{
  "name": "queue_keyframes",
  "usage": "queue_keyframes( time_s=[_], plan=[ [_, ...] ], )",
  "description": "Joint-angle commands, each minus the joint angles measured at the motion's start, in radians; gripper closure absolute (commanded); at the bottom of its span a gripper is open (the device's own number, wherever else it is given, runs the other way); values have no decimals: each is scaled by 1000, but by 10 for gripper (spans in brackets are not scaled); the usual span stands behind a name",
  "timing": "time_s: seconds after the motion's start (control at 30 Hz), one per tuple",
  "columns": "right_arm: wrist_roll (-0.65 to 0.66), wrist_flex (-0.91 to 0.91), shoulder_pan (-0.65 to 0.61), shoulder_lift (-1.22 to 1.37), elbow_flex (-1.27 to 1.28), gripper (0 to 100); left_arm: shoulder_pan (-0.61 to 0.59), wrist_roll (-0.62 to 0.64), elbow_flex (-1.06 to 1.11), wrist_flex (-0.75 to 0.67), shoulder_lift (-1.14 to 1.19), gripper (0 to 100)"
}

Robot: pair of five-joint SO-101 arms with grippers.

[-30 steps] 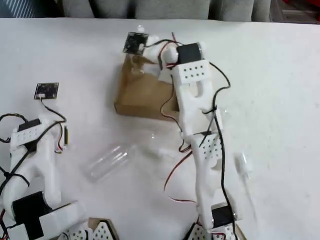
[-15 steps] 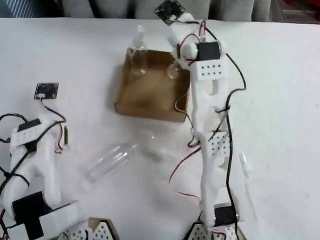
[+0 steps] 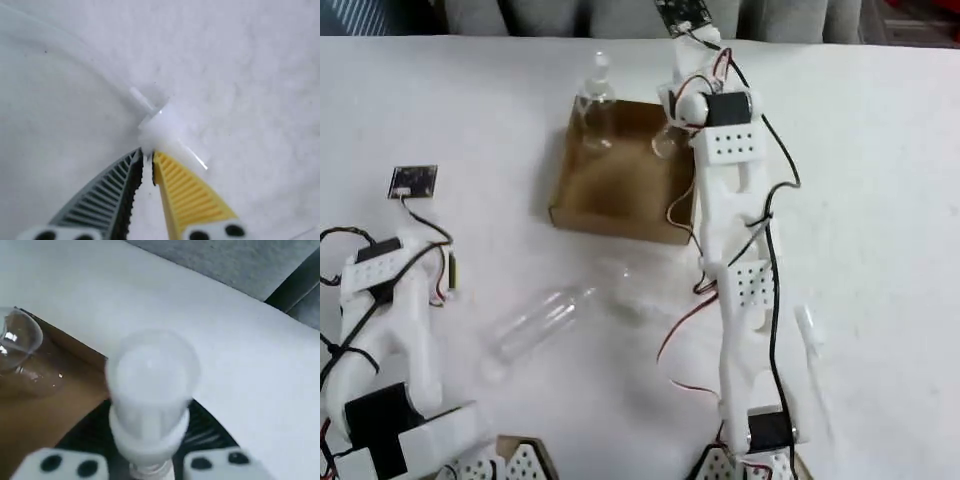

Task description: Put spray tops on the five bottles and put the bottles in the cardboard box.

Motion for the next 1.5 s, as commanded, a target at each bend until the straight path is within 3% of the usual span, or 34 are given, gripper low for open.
queue_keyframes(
  time_s=[0.0,0.73,1.07,1.47],
  plan=[
    [-37,-24,4,-21,-21,981,-8,-2,-2,-21,-36,945],
    [-206,-96,-39,-8,-12,980,-8,-2,-3,-21,-36,944],
    [-207,-94,-39,-10,-18,796,-8,-2,-3,-23,-36,943],
    [-207,-65,-38,-31,-69,780,-8,-2,-3,-23,-36,943]
  ],
)
